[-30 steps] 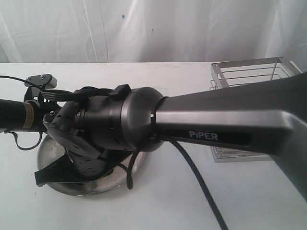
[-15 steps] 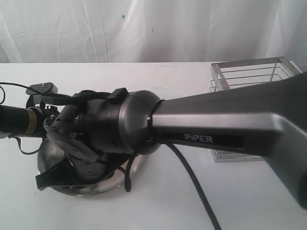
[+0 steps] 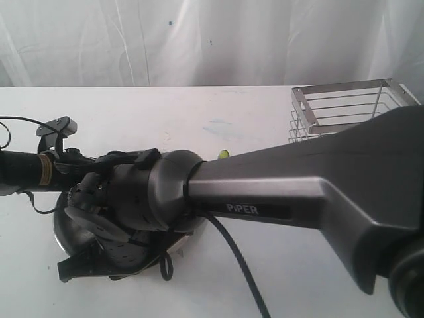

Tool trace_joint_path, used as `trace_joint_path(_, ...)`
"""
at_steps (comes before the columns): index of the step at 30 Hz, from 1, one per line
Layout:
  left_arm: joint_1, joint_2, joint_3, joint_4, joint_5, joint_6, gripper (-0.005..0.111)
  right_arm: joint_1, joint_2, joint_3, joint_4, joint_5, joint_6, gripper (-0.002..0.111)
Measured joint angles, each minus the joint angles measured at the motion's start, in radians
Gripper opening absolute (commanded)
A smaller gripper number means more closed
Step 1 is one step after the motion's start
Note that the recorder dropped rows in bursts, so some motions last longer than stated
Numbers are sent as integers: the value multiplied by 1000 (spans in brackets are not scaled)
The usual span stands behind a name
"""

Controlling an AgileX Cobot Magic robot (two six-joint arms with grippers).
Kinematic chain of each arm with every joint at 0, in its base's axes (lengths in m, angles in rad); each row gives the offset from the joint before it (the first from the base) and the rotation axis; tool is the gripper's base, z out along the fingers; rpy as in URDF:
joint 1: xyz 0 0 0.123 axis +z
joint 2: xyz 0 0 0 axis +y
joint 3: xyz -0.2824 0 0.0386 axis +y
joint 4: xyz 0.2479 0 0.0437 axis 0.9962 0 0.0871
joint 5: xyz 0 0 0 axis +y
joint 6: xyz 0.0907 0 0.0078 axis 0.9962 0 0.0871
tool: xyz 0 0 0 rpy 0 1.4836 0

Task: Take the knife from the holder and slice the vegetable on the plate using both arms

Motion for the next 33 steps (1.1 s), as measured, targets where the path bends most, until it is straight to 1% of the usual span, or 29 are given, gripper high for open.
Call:
trace_joint_path(7,1,4,0,-5,-14,0,0,0,-2,0,0,5,-7,0)
trace_joint_path(15,1,22,0,-33,-111,0,0,-10,-8,0,28,67,-74,0)
trace_joint_path(22,1,2,8,-19,-113,0,0,-16,-8,0,50,75,-99,0)
trace_joint_path(27,-3,-18,21,7,-118,40,0,-17,-8,0,56,75,-103,0)
trace_joint_path(33,-3,-18,21,12,-122,49,0,-18,-8,0,60,75,-111,0)
